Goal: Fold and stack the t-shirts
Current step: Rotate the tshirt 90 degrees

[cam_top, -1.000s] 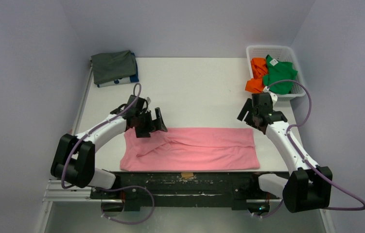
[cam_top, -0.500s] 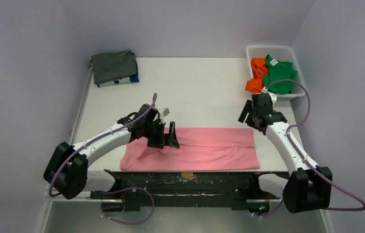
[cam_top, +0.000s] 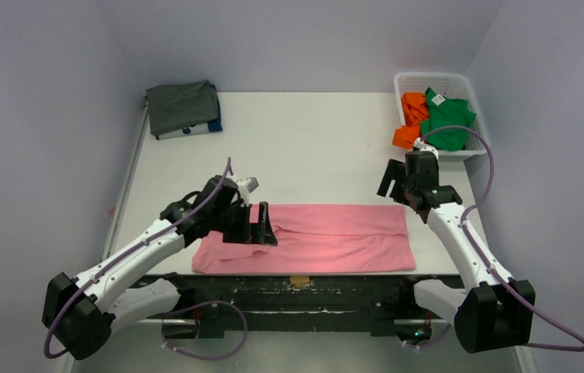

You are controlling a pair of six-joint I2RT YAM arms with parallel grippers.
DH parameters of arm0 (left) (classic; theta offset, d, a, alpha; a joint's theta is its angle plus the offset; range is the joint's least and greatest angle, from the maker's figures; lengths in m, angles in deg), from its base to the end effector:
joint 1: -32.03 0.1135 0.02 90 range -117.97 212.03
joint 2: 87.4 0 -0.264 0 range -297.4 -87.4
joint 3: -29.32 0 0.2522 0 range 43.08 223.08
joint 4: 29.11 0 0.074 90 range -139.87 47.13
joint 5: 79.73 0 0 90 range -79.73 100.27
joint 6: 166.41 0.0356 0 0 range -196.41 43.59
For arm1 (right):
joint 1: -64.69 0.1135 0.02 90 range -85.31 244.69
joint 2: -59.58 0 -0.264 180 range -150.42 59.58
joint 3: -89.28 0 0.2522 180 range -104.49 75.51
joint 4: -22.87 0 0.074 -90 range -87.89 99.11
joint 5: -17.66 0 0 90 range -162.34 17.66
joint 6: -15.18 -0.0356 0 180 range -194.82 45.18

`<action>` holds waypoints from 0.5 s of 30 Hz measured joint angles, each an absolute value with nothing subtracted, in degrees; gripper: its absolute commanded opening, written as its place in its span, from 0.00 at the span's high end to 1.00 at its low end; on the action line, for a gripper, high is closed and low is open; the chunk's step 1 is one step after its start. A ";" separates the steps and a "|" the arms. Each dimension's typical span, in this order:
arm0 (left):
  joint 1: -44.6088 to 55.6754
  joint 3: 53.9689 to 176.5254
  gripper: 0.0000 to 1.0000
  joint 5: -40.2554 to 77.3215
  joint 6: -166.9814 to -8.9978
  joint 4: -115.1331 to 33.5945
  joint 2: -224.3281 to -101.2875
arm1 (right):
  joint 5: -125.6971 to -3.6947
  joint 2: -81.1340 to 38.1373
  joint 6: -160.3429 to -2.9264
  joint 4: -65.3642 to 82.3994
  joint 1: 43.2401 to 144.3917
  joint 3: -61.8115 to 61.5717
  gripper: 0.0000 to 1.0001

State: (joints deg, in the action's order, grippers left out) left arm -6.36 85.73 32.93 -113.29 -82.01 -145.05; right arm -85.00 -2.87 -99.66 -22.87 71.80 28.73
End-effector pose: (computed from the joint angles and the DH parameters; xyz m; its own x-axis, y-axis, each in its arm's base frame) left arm 0.1431 -0.1309 0.2445 -0.9582 0.0526 -0.2812 0.2187 0.7685 -0.6013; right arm 0.2225 0.0199 0.2589 -0.6546 0.3314 -0.6795 0.3314 0.9336 0.1361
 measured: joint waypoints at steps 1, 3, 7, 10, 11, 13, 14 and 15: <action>-5.22 85.84 0.00 31.72 -113.93 -81.07 -145.31 | -83.63 -2.76 -99.16 -22.11 72.09 29.01 0.18; -1.51 85.82 0.00 29.74 -115.76 -78.03 -146.69 | -80.61 -3.18 -97.89 -20.54 73.92 29.52 0.18; 5.03 85.82 0.00 27.94 -117.86 -73.35 -152.74 | -75.60 -7.49 -95.77 -18.15 80.09 29.56 0.18; 6.06 85.84 0.00 27.27 -118.45 -71.80 -158.91 | -72.39 -12.62 -94.20 -17.37 84.61 29.56 0.18; 6.17 85.84 0.00 27.20 -118.82 -71.30 -160.66 | -71.63 -14.06 -93.78 -17.26 85.70 29.56 0.18; 6.69 86.43 0.00 27.16 -119.11 -70.40 -165.38 | -70.32 -16.56 -93.02 -17.17 87.10 29.56 0.18; 7.41 87.15 0.00 27.13 -119.30 -70.12 -168.24 | -69.77 -17.26 -92.73 -17.10 87.30 29.56 0.18; 8.22 88.09 0.00 27.07 -119.39 -69.83 -171.19 | -69.57 -17.96 -92.45 -17.02 87.37 29.56 0.18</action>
